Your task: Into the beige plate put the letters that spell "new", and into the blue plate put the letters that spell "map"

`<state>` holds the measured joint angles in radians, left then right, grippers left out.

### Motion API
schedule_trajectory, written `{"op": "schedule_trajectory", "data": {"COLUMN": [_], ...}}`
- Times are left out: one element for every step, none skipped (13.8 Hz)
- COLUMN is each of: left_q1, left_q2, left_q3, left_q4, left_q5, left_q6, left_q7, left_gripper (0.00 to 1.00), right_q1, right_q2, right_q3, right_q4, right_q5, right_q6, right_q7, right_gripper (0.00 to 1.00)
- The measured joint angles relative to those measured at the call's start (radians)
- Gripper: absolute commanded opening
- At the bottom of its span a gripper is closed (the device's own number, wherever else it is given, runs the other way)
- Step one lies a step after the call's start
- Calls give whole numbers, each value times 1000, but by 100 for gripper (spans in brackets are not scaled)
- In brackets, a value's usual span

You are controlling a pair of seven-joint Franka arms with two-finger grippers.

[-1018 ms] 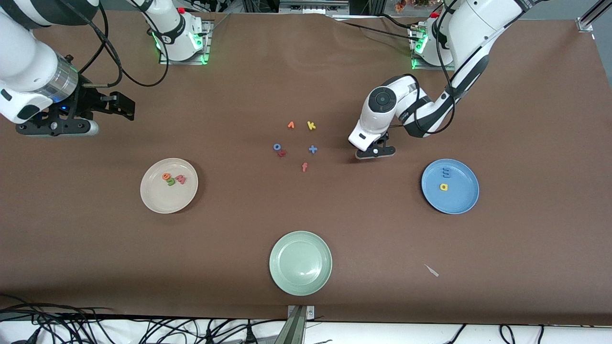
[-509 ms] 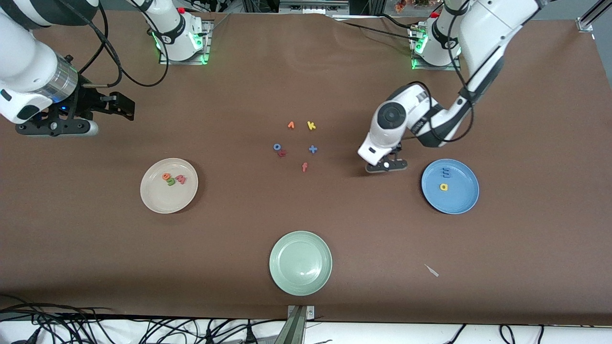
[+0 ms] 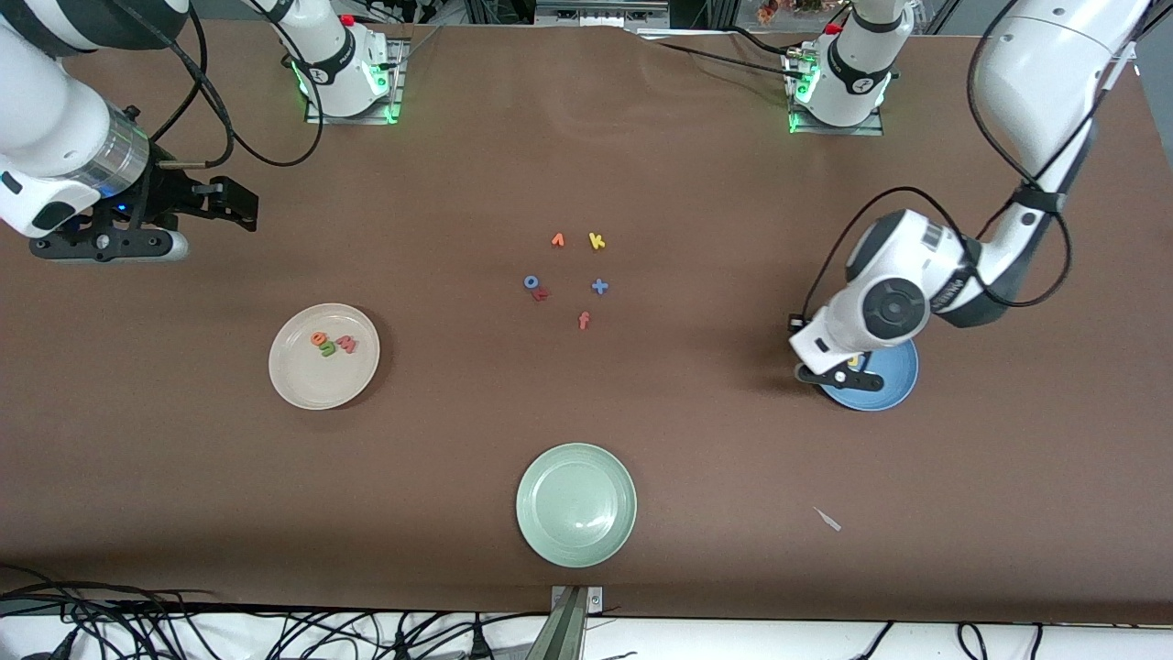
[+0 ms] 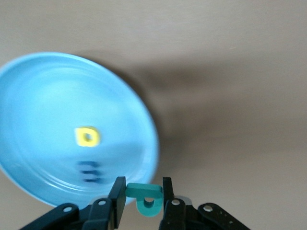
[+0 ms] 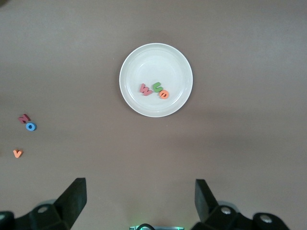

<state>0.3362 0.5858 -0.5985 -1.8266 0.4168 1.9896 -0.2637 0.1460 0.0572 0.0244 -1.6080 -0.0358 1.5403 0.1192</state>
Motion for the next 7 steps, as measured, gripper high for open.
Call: {"op": "schedule_trajectory", "data": {"left_q1": [2,2,4,7,10,14,18], "left_q2": [11,26,42,54,58,57,54], "left_q3": [32,66,93,109,114,113,111], "left_q4": [4,4,6,14,30,54,86], "left_q5": [0,1,2,2,2,2,2], "left_q6": [-4,-4,-4,-3,-3,-8,-28], "left_q7": [72,141,193,226,238,241,244], "left_gripper": [40,82,100,100,100,100,100], "right_q1": [0,0,0,0,0,0,0], "right_q2": [0,0,0,0,1,1,1], "right_q3": [0,0,0,0,0,0,0], "right_q4": [0,0,0,0,0,0,0], "right_q5": [0,0,0,0,0,0,0], "right_q6": [0,0,0,0,-1,-1,-1], "right_q7": [0,0,0,0,0,0,0], "right_gripper": [100,100,100,100,100,100,100]}}
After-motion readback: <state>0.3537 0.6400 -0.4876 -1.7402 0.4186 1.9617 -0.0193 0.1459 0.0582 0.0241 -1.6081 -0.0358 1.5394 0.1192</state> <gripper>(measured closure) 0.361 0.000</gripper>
